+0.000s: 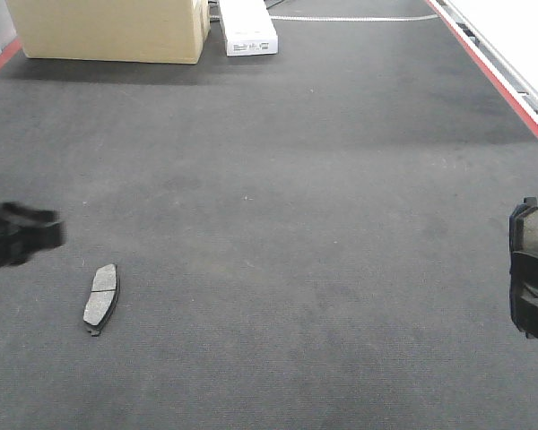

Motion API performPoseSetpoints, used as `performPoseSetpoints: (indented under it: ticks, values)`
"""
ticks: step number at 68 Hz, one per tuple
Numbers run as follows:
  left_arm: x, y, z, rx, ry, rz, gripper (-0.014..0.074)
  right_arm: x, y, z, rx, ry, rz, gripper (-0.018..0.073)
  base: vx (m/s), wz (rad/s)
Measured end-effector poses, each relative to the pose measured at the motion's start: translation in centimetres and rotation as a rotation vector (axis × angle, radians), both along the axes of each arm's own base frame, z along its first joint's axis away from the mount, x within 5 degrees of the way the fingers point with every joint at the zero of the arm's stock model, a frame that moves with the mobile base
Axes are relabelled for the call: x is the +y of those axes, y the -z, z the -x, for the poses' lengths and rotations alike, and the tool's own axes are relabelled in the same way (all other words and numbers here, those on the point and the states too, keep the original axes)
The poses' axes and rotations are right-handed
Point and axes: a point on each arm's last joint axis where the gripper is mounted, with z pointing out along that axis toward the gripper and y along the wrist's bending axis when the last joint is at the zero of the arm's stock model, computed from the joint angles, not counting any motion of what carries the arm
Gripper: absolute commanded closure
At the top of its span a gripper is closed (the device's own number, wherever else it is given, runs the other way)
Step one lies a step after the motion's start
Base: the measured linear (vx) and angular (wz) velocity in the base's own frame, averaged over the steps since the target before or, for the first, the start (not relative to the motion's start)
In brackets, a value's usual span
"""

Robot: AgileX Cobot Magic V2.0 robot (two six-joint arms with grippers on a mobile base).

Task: Move and align brake pads A on conveyor
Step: 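Lower the left gripper to the belt and release its brake pad, then lower the right gripper beside the other pad and release its brake pad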

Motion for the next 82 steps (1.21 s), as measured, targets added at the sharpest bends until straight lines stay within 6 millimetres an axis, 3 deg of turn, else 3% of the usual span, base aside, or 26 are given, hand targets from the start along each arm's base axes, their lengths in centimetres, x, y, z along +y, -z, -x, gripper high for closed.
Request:
performPoseSetpoints:
  ticks: [12,25,37,48,82]
  values:
    - [0.6,-1.5,4.5,-0.089,0.013,0.014,0.0603,0.0,0.0,0.0,0.0,0.0,0.0,0.0465,0.0,0.0]
    - [1.0,-3.1,8.7,-0.177,0.034,0.027,0.0605,0.0,0.0,0.0,0.0,0.0,0.0,0.0465,0.0,0.0]
    - [1.3,-4.2,11.4,-0.262,0.043,0.037,0.0604,0.0,0.0,0.0,0.0,0.0,0.0,0.0465,0.0,0.0]
    - [1.5,-4.5,12.3,-0.293,0.045,0.04,0.0604,0.0,0.0,0.0,0.0,0.0,0.0,0.0465,0.0,0.0]
    - [1.5,-4.5,12.3,-0.287,0.047,0.038,0.0603,0.0,0.0,0.0,-0.002,0.0,0.0,0.0465,0.0,0.0]
